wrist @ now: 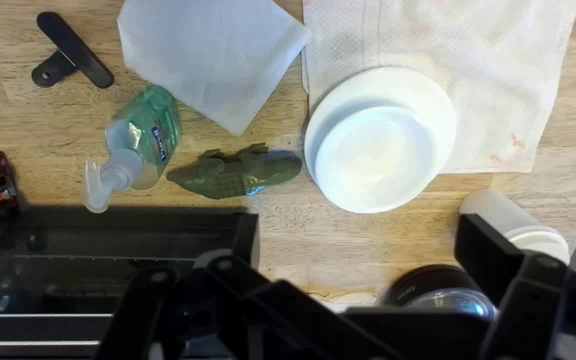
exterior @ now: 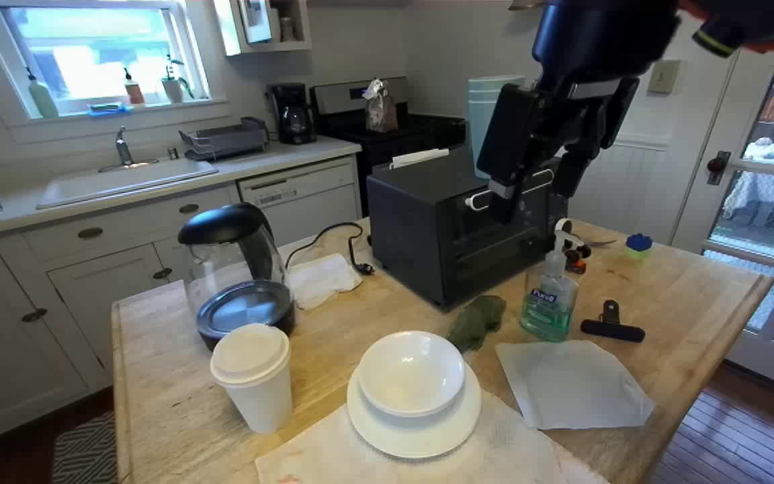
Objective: Turn the upper knob to the right on the oven
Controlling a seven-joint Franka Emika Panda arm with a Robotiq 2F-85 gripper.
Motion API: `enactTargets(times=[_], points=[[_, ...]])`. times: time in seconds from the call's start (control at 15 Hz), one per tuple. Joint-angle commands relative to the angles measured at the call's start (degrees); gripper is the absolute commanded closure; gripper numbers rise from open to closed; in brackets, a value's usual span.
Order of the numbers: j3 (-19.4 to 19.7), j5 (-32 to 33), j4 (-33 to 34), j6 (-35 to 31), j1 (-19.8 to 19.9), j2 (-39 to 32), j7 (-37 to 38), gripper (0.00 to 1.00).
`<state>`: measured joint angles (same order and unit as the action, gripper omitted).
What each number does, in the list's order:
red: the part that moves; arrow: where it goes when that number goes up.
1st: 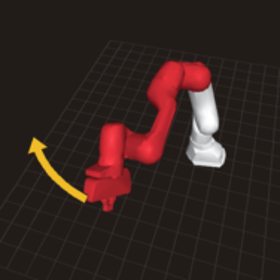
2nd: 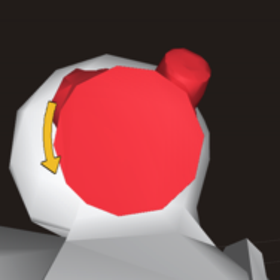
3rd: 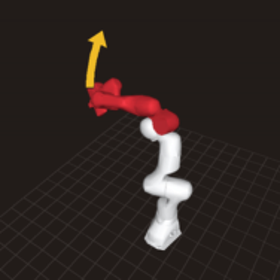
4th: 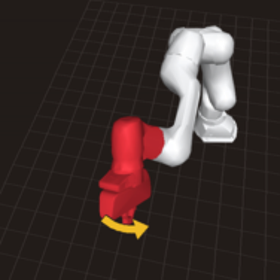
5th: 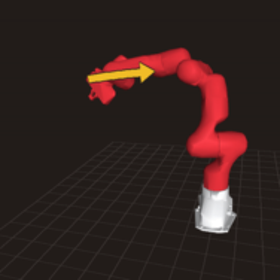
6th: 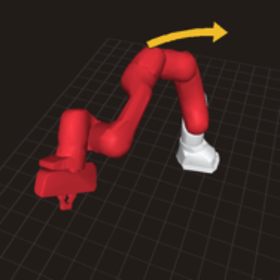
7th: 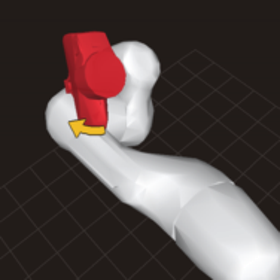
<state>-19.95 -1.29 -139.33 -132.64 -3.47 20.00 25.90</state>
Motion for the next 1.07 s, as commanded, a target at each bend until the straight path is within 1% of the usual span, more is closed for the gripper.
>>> enactTargets(times=[0.0,0.4,0.47,0.67,0.8,0.87,1.0], points=[[1.40,0.68,0.08,0.15,-1.44,-0.15,0.46,0.00],[1.40,0.68,0.08,0.15,-1.44,-0.15,0.46,0.00],[1.33,3.48,0.14,-0.58,-0.14,-0.89,0.39,0.00],[2.79,11.65,0.10,0.31,2.98,-2.55,-1.01,0.00],[5.64,12.75,0.34,1.84,2.67,-3.82,-6.31,0.00],[6.55,14.78,0.38,2.46,3.25,-4.34,-7.93,0.00],[9.39,16.09,0.82,4.12,3.34,-5.67,-13.47,0.00]])
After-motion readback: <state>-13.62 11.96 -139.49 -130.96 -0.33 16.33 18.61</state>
